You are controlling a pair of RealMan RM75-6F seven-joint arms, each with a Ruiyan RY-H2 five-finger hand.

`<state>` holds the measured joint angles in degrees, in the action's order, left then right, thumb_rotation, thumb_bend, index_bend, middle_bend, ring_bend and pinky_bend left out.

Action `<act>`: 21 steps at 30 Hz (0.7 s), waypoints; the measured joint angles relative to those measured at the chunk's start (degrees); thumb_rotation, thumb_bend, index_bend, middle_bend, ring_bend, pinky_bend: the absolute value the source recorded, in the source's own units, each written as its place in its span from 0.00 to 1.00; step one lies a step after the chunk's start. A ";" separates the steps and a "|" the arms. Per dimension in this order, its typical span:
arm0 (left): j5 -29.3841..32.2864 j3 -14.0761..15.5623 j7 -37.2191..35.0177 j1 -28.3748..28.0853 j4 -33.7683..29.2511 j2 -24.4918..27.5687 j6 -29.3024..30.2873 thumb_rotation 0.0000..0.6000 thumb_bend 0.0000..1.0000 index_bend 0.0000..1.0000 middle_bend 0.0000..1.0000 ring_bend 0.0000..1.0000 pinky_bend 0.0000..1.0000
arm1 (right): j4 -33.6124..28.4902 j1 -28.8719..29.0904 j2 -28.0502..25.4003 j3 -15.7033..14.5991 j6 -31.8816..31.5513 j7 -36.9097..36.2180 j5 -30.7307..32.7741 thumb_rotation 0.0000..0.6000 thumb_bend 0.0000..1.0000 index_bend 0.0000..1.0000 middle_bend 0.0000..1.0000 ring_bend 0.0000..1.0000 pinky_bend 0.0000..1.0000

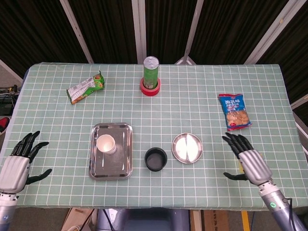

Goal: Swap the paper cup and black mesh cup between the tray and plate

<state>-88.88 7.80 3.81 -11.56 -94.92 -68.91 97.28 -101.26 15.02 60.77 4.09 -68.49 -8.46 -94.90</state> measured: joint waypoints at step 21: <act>2.47 -5.73 1.08 1.10 3.65 -3.04 -4.54 1.00 0.00 0.24 0.00 0.00 0.09 | -6.77 23.49 17.37 8.23 21.10 30.09 28.64 1.00 0.00 0.00 0.00 0.00 0.00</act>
<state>-86.41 2.08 4.89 -10.46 -91.27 -71.94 92.74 -108.03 38.51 78.14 12.32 -47.39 21.62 -66.26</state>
